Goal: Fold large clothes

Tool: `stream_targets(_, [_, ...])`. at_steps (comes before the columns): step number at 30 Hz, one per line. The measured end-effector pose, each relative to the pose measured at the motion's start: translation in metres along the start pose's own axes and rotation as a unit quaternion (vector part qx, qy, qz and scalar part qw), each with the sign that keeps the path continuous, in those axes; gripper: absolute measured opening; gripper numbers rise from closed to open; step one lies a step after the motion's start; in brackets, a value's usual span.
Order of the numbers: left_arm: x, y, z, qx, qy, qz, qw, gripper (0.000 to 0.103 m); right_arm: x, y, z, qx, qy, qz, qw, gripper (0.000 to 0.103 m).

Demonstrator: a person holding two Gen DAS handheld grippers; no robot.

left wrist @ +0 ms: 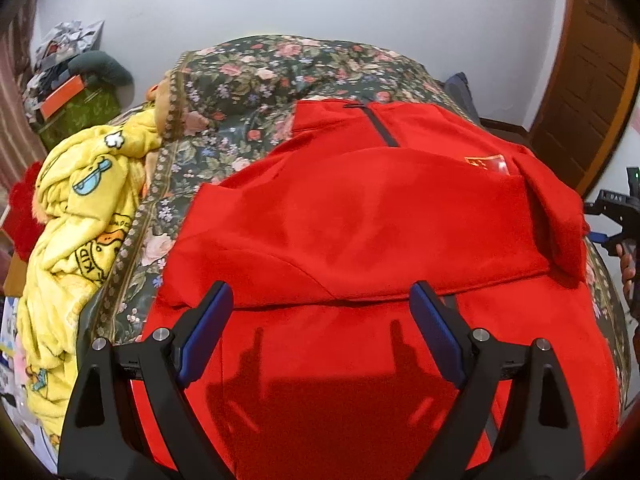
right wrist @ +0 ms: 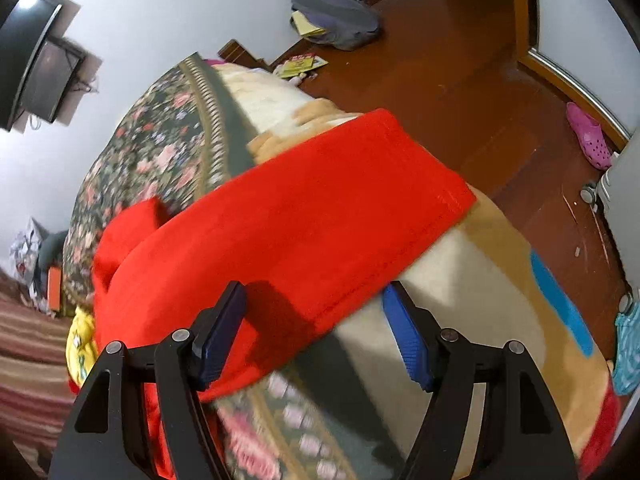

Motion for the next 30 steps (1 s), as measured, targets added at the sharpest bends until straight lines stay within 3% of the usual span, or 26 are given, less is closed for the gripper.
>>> stream_targets(3, [-0.005,-0.001,0.001,0.003,-0.014,-0.002,0.9999,0.090,0.000,0.004,0.006,0.012,-0.008,-0.019,1.000,0.068])
stream_targets(5, [-0.007,-0.005,0.001,0.008,-0.017,-0.001,0.9998,0.090,-0.002,0.002,0.010,0.021,-0.012,-0.035,0.999,0.060])
stream_targets(6, [-0.008,-0.007,0.002,0.011,-0.016,0.000,0.9998,0.090,-0.001,0.000,0.011,0.027,-0.014,-0.047,0.998,0.044])
stream_targets(7, [-0.008,-0.010,0.001,0.013,-0.013,0.004,0.9998,0.090,0.000,-0.004,0.012,0.037,-0.017,-0.058,0.998,0.019])
stream_targets(8, [-0.009,-0.012,0.002,0.014,-0.009,0.007,0.9998,0.090,-0.001,-0.008,0.013,0.042,-0.024,-0.062,0.997,0.007])
stream_targets(10, [-0.011,-0.017,0.001,0.017,-0.004,0.010,0.9998,0.090,-0.005,-0.016,0.017,0.045,-0.033,-0.050,0.997,0.005])
stream_targets(14, [-0.018,-0.031,-0.001,0.025,-0.005,0.007,0.9997,0.090,-0.028,-0.064,0.019,0.109,-0.079,-0.052,0.990,0.005])
stream_targets(21, [-0.029,-0.058,-0.003,0.048,-0.016,-0.007,0.9987,0.090,-0.114,-0.168,0.010,0.197,-0.169,0.019,0.965,0.005])
stream_targets(25, [-0.036,-0.070,-0.005,0.055,-0.021,-0.015,0.9982,0.090,-0.179,-0.211,-0.013,0.217,-0.222,0.074,0.948,0.005])
stream_targets(30, [-0.054,-0.089,-0.011,0.067,-0.038,-0.030,0.9966,0.090,-0.259,-0.223,-0.066,0.206,-0.291,0.125,0.926,0.005])
Point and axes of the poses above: each gripper's, at about its wrist camera, not at the fingertips, and y roughly the way its jaws point, x to its right, z to its top, the point moved 4 cm from there along y, roughly the way its jaws point, and after that the axes turned 15 degrees about -z, right-handed, at the moved point
